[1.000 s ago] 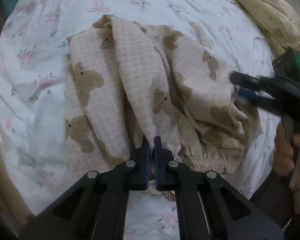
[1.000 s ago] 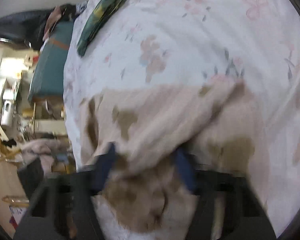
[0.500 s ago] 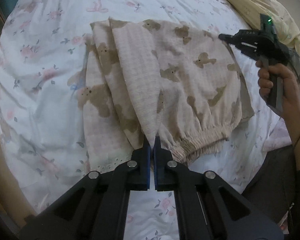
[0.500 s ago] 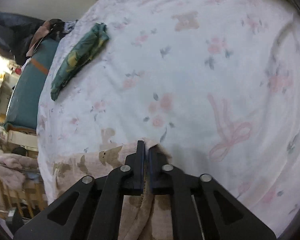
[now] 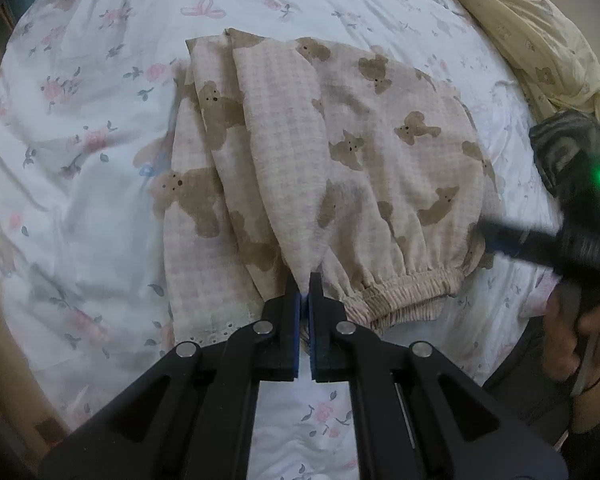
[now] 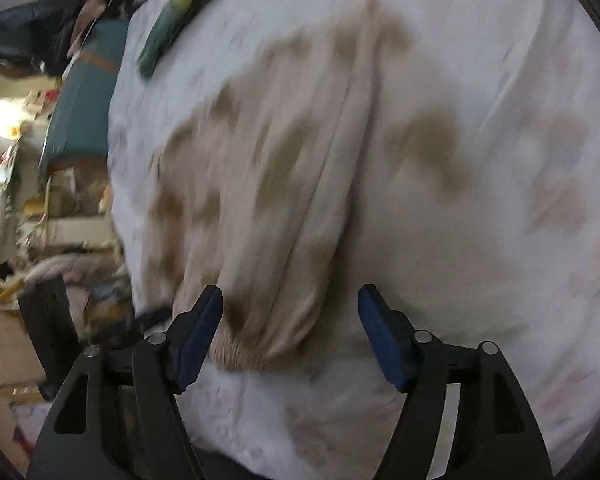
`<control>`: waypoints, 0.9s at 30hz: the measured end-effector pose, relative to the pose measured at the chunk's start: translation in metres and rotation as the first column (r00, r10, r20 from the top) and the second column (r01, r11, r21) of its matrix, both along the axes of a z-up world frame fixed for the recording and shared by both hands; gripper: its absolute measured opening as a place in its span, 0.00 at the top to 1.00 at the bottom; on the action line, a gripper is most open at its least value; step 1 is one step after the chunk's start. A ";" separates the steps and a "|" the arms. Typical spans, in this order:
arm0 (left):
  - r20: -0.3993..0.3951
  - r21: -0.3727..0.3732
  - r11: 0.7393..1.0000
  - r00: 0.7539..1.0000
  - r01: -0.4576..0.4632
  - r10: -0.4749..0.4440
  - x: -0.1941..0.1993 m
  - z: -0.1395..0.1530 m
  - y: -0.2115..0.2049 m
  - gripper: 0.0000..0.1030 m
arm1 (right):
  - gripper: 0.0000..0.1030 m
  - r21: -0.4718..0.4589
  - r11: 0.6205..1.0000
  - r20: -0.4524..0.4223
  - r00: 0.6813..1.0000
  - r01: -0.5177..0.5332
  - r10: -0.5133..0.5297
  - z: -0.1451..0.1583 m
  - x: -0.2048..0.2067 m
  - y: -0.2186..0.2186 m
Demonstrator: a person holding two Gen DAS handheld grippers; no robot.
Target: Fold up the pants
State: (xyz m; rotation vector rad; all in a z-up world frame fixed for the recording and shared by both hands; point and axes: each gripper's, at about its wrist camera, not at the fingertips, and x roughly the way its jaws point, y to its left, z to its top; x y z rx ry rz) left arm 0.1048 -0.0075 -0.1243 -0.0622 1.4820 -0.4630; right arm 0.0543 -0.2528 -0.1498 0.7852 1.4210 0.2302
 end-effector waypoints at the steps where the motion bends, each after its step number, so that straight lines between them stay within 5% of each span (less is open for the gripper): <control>1: 0.000 -0.003 1.000 1.000 -0.004 0.004 0.001 0.000 0.000 0.98 | 0.60 -0.022 0.999 0.008 0.999 -0.049 0.049 0.000 0.000 0.012; 3: -0.002 -0.020 1.000 1.000 -0.012 0.012 0.001 0.002 0.000 0.97 | 0.97 -0.063 0.990 0.035 0.991 -0.126 0.129 0.004 0.003 0.029; 9: 0.032 -0.173 0.985 0.999 0.004 0.001 -0.006 0.022 0.000 0.98 | 0.97 -0.117 0.981 0.193 0.965 -0.157 0.178 0.057 -0.010 0.014; 12: 0.013 -0.090 0.995 0.999 0.047 -0.046 -0.010 0.005 -0.012 0.97 | 0.97 -0.180 0.973 0.121 0.978 -0.145 0.168 0.040 -0.012 0.008; 16: -0.024 0.030 1.000 1.000 0.000 0.001 -0.003 -0.018 -0.010 0.85 | 0.85 -0.244 0.960 0.008 0.990 -0.138 0.144 0.008 -0.005 0.008; 18: -0.010 0.037 0.998 0.999 -0.049 0.050 0.004 -0.012 0.001 0.65 | 0.77 -0.238 0.959 0.020 0.986 -0.154 0.164 0.016 -0.002 0.007; 21: 0.024 -0.012 0.991 0.991 -0.135 0.135 0.013 0.006 0.023 0.56 | 0.36 -0.248 0.964 0.066 0.991 -0.100 0.119 0.038 0.003 -0.012; 27: 0.112 -0.063 0.967 0.961 -0.248 0.253 0.075 0.023 0.038 0.55 | 0.33 -0.244 0.969 0.159 0.987 0.043 -0.004 0.061 0.048 -0.066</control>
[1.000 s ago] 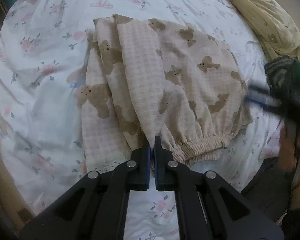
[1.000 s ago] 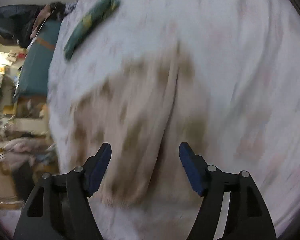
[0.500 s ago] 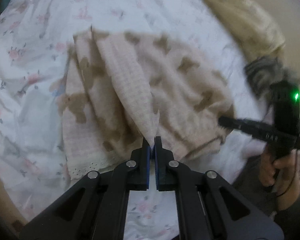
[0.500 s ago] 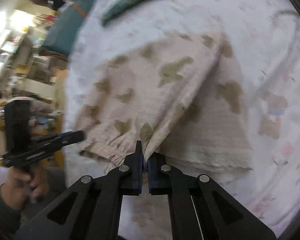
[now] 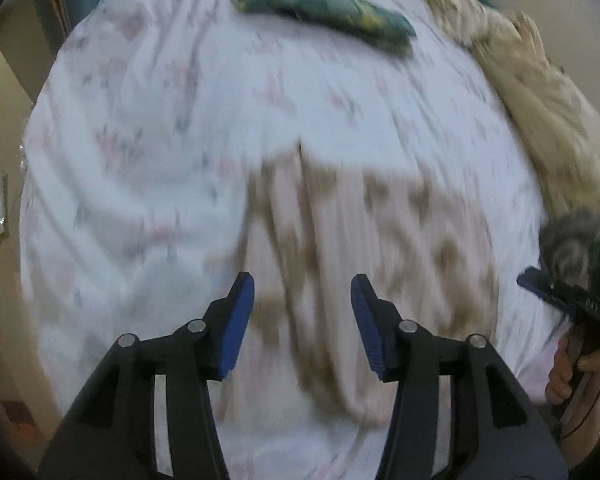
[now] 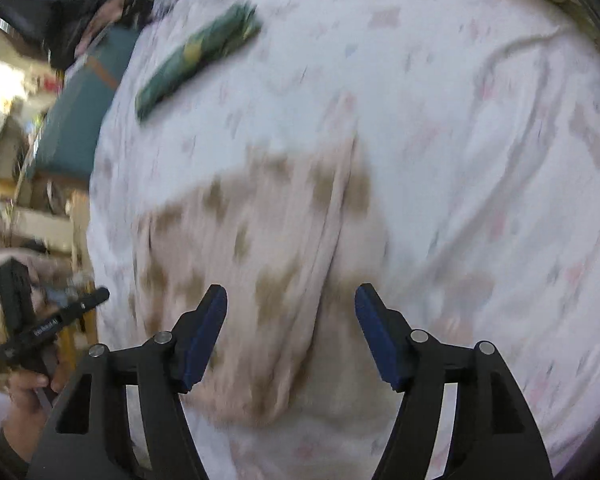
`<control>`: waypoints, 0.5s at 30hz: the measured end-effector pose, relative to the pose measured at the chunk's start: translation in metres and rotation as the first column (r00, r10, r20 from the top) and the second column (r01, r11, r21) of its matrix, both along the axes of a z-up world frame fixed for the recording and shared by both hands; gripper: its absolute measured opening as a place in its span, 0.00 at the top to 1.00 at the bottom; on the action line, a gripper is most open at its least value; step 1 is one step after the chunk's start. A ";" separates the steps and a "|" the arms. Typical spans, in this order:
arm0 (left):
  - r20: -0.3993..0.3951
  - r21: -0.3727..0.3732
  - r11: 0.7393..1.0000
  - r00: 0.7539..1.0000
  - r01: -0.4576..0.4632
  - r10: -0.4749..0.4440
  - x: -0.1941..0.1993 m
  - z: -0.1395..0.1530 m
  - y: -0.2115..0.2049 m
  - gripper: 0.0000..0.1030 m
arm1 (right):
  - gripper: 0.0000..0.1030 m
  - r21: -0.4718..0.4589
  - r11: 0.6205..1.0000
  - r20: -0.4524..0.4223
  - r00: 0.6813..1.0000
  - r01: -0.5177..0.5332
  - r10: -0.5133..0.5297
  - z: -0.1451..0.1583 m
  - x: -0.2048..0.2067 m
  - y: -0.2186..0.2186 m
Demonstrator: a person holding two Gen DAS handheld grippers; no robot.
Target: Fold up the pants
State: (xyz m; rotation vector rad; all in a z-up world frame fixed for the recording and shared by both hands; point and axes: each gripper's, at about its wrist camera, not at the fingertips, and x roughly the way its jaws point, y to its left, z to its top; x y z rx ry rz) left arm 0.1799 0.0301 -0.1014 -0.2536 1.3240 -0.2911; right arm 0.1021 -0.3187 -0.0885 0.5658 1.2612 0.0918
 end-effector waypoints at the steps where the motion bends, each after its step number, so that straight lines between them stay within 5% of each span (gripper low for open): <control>1: 0.007 -0.021 1.000 1.000 -0.013 0.014 0.014 -0.002 -0.002 0.56 | 0.33 0.016 1.000 0.020 1.000 0.011 -0.011 0.001 0.011 -0.007; 11: 0.004 -0.011 1.000 1.000 -0.002 0.002 0.084 -0.050 -0.035 0.79 | 0.49 0.065 0.998 0.020 1.000 0.008 -0.009 -0.041 0.075 -0.029; 14: -0.017 0.016 1.000 1.000 0.027 -0.026 0.083 -0.058 -0.040 0.99 | 0.54 0.051 0.999 -0.010 1.000 -0.003 0.003 -0.053 0.083 -0.024; 15: -0.006 0.024 0.999 0.999 0.044 -0.044 0.082 -0.057 -0.041 0.99 | 0.65 0.047 0.999 -0.017 1.000 -0.007 0.008 -0.056 0.082 -0.021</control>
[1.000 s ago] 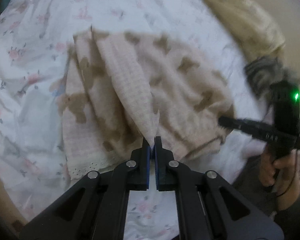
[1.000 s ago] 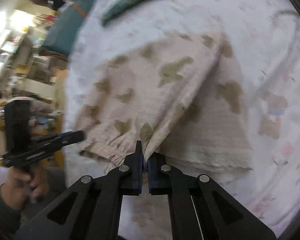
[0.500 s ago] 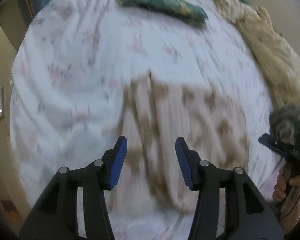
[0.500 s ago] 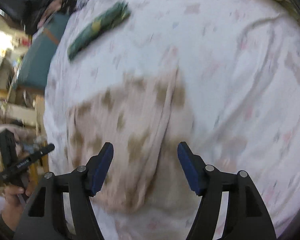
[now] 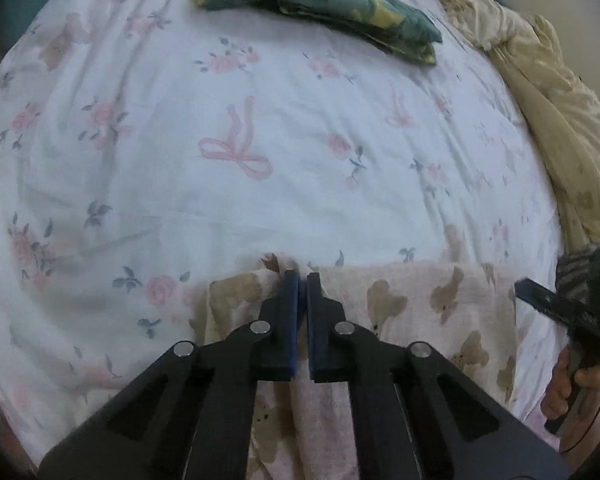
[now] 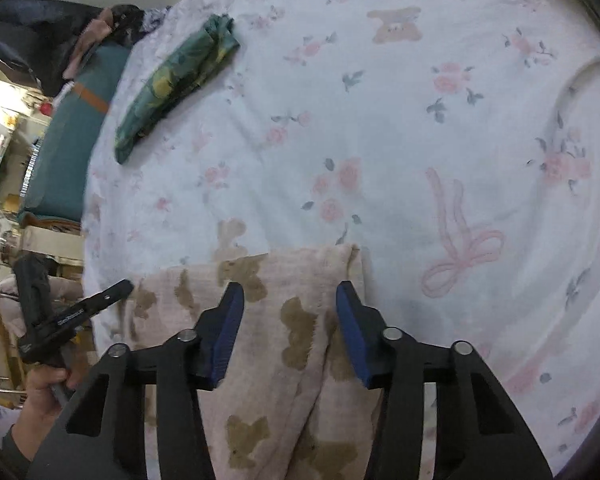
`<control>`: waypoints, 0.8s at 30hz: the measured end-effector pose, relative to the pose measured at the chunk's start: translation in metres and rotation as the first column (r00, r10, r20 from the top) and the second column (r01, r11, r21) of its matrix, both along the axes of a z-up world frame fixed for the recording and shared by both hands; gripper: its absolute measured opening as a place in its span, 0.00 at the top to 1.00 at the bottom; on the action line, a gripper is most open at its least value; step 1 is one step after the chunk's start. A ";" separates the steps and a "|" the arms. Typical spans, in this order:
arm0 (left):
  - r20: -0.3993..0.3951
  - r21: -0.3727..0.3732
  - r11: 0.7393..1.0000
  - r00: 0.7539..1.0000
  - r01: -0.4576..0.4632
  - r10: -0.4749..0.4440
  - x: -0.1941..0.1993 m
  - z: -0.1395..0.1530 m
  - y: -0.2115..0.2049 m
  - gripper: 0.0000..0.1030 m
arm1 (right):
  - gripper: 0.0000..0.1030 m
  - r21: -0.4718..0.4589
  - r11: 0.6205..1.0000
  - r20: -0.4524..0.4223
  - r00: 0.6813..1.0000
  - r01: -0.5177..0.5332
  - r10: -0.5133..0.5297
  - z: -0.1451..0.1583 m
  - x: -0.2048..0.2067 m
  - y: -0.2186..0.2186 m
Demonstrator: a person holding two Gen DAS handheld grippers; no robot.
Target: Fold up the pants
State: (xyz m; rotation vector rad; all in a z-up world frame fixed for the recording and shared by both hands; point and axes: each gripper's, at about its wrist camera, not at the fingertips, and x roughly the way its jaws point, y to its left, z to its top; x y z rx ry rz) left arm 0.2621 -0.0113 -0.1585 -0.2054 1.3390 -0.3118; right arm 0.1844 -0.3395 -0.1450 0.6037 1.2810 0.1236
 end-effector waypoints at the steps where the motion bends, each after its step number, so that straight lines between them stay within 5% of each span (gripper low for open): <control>1: 0.015 0.016 1.000 1.000 0.016 -0.016 0.000 0.002 -0.003 0.99 | 0.81 0.002 1.000 -0.006 1.000 -0.008 0.008 -0.003 0.001 0.000; 3: 0.044 0.044 0.999 0.999 0.026 -0.028 -0.001 0.007 -0.003 1.00 | 0.99 -0.020 0.999 -0.027 0.999 -0.031 0.030 -0.007 0.001 0.004; 12: 0.108 0.062 0.997 0.993 -0.048 0.041 0.008 0.037 0.023 1.00 | 0.99 -0.109 0.994 0.113 0.994 0.012 0.001 0.023 0.003 -0.009; 16: 0.117 0.167 0.985 0.993 -0.034 0.015 0.007 0.017 0.017 0.98 | 0.99 -0.127 0.992 0.050 0.998 -0.028 0.034 -0.002 0.005 -0.007; 22: 0.140 0.271 0.955 0.986 -0.124 0.088 -0.001 0.027 0.031 0.98 | 0.93 -0.302 0.951 0.061 0.994 -0.070 0.092 0.025 -0.002 0.007; 24: 0.181 0.185 0.977 0.981 -0.102 0.068 -0.018 0.045 0.026 0.96 | 0.93 -0.379 0.917 0.051 0.986 -0.125 0.156 0.038 -0.011 0.021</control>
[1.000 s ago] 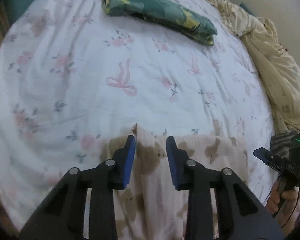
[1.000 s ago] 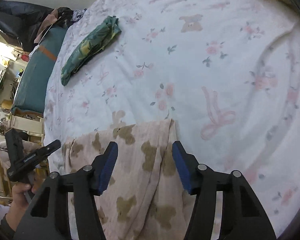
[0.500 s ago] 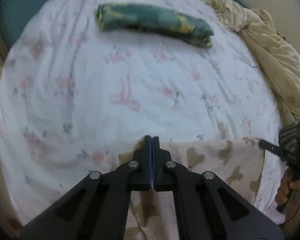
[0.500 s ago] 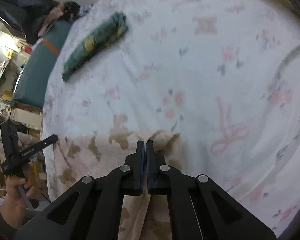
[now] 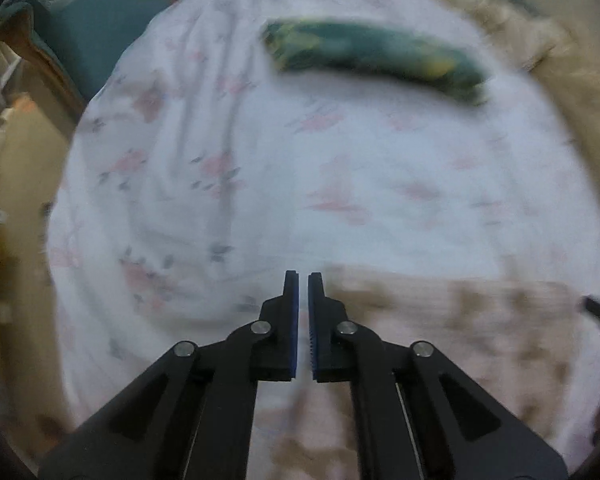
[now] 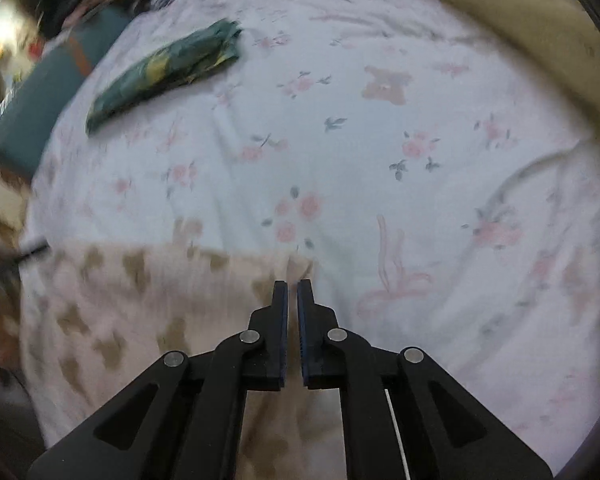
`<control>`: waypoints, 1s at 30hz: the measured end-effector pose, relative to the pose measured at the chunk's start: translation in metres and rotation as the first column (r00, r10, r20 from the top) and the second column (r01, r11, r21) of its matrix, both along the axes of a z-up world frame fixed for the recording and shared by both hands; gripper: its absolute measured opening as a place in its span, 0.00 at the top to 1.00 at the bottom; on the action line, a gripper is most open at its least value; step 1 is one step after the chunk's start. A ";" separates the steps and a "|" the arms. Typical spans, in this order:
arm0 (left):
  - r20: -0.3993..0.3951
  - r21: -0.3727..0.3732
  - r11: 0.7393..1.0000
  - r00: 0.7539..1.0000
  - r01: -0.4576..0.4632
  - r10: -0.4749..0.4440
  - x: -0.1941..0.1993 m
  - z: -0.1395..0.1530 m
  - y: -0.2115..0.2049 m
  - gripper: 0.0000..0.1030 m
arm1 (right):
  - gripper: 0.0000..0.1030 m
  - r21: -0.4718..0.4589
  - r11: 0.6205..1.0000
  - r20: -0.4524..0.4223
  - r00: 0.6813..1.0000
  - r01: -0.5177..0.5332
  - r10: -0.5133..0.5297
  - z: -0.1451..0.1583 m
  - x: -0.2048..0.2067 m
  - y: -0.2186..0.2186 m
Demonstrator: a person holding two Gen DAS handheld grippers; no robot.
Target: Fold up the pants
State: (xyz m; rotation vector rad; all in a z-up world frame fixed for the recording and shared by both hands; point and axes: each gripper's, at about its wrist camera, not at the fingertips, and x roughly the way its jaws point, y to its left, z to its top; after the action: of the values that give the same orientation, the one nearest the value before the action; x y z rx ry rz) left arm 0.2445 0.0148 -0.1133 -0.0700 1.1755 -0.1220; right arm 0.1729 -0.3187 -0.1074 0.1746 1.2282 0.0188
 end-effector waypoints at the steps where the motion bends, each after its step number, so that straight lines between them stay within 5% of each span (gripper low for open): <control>1: 0.010 -0.022 0.999 0.999 0.050 -0.050 -0.010 0.007 -0.010 0.96 | 0.93 -0.026 0.999 0.007 1.000 -0.019 0.019 0.005 -0.005 0.006; 3: 0.014 -0.090 0.984 0.988 0.156 -0.156 -0.035 0.019 -0.034 0.94 | 0.93 0.039 0.997 0.009 0.998 -0.061 0.061 0.019 -0.019 0.021; 5: -0.014 -0.172 0.958 0.972 0.228 -0.234 -0.059 0.015 -0.055 0.89 | 0.93 0.224 0.969 0.008 0.994 -0.106 0.107 0.021 -0.032 0.040; 7: -0.081 -0.221 0.939 0.954 0.266 -0.289 -0.083 -0.005 -0.074 0.88 | 0.93 0.317 0.941 -0.074 0.986 -0.120 0.151 0.002 -0.046 0.064; 10: -0.196 -0.180 0.931 0.916 0.316 -0.349 -0.109 -0.042 -0.088 0.88 | 0.94 0.209 0.962 -0.166 0.963 -0.178 0.214 -0.028 -0.059 0.086; 12: -0.276 -0.087 0.935 0.894 0.343 -0.353 -0.124 -0.065 -0.083 0.88 | 0.98 0.005 0.974 -0.266 0.939 -0.227 0.220 -0.050 -0.068 0.084; 13: -0.287 -0.096 0.932 0.887 0.350 -0.363 -0.132 -0.068 -0.075 0.88 | 0.99 -0.063 0.971 -0.289 0.936 -0.230 0.203 -0.055 -0.074 0.077; 17: -0.282 -0.052 0.941 0.899 0.334 -0.335 -0.143 -0.051 -0.056 0.87 | 0.96 -0.064 0.986 -0.316 0.940 -0.153 0.125 -0.048 -0.091 0.052; 19: -0.268 -0.037 0.961 0.924 0.274 -0.274 -0.141 -0.042 -0.047 0.87 | 0.94 -0.100 0.985 -0.298 0.949 -0.144 0.108 -0.039 -0.096 0.050; 24: -0.155 -0.028 0.955 0.942 0.296 -0.296 -0.151 -0.021 -0.056 0.73 | 0.93 0.096 0.983 -0.084 0.983 -0.158 0.166 0.006 -0.105 0.068; 27: -0.211 -0.082 0.940 0.916 0.331 -0.341 -0.155 -0.037 -0.072 0.66 | 0.93 0.187 0.957 -0.146 0.957 -0.221 0.250 -0.018 -0.103 0.093; 30: -0.251 -0.040 0.926 0.893 0.375 -0.372 -0.159 -0.052 -0.076 0.64 | 0.96 0.154 0.949 -0.278 0.910 -0.274 0.307 -0.054 -0.102 0.108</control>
State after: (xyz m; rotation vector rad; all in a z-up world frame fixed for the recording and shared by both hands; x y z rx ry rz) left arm 0.0850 -0.0608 -0.1649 0.1561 1.4384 -0.4594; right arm 0.0710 -0.2111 -0.1616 0.0908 1.5499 0.3328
